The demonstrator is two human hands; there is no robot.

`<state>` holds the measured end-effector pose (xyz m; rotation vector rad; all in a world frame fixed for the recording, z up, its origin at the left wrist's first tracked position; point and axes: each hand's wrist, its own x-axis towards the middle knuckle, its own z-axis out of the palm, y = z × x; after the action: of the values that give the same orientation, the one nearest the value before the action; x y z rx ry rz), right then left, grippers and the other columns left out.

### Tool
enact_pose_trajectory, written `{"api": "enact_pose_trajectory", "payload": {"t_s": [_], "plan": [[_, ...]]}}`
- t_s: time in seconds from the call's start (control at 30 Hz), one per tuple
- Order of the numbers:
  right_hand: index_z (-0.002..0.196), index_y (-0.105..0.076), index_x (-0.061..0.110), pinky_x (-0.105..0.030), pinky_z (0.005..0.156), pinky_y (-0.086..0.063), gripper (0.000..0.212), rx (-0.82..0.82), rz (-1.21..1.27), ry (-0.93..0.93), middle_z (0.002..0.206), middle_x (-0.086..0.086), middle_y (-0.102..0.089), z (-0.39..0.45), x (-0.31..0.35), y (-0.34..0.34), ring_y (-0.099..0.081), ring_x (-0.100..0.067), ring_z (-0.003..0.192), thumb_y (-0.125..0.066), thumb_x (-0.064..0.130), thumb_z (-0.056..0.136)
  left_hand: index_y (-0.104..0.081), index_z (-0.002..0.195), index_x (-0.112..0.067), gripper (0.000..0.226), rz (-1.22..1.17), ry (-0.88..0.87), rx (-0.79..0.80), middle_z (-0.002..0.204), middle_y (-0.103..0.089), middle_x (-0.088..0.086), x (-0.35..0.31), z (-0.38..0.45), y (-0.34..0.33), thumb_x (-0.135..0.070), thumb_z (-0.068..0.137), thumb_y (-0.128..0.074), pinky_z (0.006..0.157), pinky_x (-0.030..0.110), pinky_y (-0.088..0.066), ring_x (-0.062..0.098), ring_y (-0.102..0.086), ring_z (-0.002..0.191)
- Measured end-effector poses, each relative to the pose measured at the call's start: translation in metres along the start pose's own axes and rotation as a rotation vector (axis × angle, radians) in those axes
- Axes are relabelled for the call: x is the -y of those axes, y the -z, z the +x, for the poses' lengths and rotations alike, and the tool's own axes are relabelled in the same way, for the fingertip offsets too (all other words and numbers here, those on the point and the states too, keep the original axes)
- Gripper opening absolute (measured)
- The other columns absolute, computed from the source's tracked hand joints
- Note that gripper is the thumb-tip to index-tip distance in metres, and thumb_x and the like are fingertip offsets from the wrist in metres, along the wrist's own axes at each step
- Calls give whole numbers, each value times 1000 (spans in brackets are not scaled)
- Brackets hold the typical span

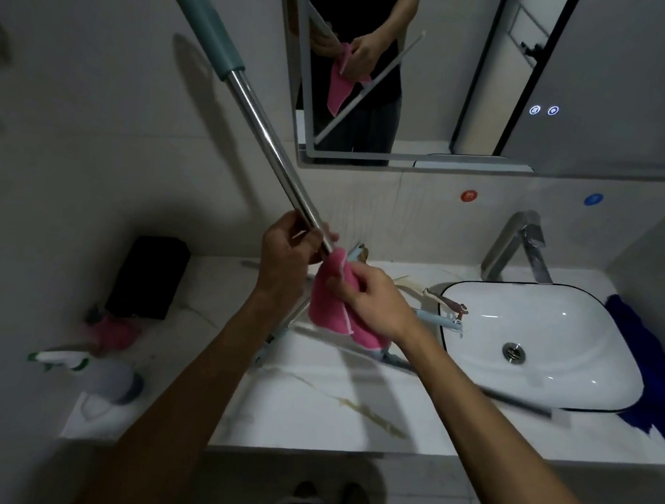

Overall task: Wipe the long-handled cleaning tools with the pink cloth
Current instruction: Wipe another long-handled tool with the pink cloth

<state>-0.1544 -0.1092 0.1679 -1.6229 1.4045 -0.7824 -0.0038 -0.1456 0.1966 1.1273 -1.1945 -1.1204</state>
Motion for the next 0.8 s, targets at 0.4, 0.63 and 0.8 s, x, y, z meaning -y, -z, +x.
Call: {"api": "enact_pose_trajectory", "payload": {"t_s": [0.4, 0.63, 0.8], "plan": [[91, -55, 23, -23, 61, -37, 11, 99, -225, 2, 90, -1, -63, -5, -9, 8, -58, -19, 78, -58, 30, 100, -60, 106, -6, 8, 21, -71, -80, 94, -74, -2, 5, 10, 1, -6, 100, -54, 82, 41, -61, 20, -73, 95], [103, -64, 10, -25, 66, -34, 12, -112, -301, 94, 92, -8, -69, -2, -13, 7, -54, -19, 78, -65, 15, 92, -54, 115, -11, 31, 211, 43, -178, 91, -68, 4, 33, -19, -15, -20, 91, -71, 78, 44, -59, 19, -68, 84], [114, -68, 8, -7, 62, -39, 20, -70, -135, 102, 90, -3, -70, -7, -23, 5, -61, -12, 73, -63, 11, 95, -24, 156, -14, 78, 74, 203, -203, 109, -68, 14, 43, -27, -13, -20, 93, -69, 90, 45, -58, 25, -69, 101]]}}
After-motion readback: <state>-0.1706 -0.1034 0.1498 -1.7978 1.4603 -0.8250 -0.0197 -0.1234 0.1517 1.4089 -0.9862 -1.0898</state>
